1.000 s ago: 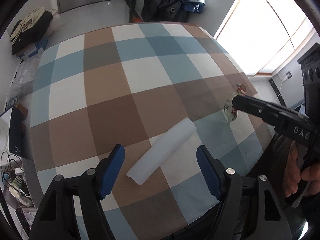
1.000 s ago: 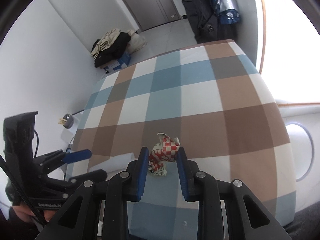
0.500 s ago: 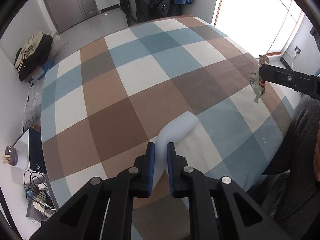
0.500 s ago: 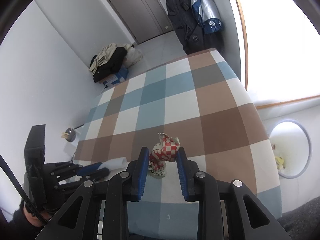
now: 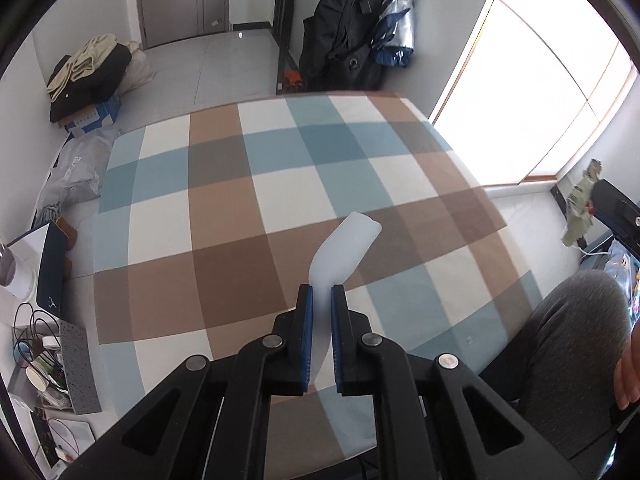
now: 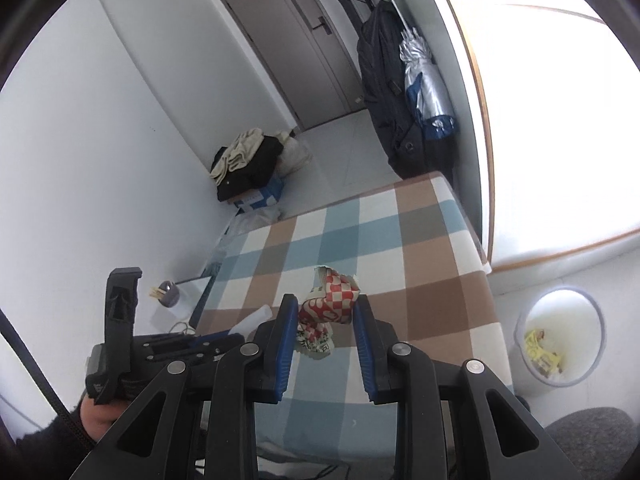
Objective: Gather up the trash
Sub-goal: 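Carry the checked wrapper and foam strip with both tools over the bin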
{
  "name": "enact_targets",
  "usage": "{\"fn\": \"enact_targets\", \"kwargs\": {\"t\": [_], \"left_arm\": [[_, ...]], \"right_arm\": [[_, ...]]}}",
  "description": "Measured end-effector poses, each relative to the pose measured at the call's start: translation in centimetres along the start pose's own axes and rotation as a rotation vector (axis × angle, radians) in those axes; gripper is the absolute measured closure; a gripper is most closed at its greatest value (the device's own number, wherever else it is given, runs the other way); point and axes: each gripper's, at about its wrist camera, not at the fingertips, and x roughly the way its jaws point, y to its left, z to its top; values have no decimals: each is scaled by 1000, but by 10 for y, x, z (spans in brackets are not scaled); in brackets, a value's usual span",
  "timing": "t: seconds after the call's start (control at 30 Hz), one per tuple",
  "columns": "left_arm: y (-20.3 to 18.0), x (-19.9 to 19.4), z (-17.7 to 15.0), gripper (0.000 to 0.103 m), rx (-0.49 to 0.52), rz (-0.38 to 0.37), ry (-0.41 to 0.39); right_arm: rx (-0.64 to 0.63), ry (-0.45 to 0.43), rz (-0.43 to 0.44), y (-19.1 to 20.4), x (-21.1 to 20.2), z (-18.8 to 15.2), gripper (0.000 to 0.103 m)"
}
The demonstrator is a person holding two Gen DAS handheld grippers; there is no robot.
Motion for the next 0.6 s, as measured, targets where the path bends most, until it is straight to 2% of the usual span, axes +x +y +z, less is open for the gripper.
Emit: {"fn": "enact_targets", "kwargs": {"t": [0.33,0.47,0.6], "left_arm": [[-45,-32,29,98,10,-82,-113],[-66,-32,45,98,17,-107,-129],[-88,-22,60,98,8,-165,-114]], "right_arm": [[-2,-114,4,-9,-68,25,76],[8,-154,0,-21,-90,32,76],[11,-183,-19,-36,-108,35,76]]}}
